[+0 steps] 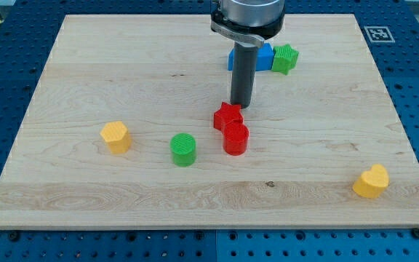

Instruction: Push green circle to center

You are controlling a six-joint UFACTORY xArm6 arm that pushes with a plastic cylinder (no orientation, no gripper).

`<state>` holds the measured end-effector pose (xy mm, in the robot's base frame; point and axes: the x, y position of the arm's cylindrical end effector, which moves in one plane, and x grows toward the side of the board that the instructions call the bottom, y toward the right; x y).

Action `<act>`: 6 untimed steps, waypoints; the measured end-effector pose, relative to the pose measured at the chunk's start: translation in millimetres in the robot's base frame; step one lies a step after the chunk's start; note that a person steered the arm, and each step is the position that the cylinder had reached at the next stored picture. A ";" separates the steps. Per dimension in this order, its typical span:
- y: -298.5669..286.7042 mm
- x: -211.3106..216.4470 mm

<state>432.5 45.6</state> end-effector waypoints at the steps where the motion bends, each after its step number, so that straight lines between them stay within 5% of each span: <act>1: 16.4 18.0; 3: 70.1 36.6; 6: 56.8 88.3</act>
<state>520.8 102.4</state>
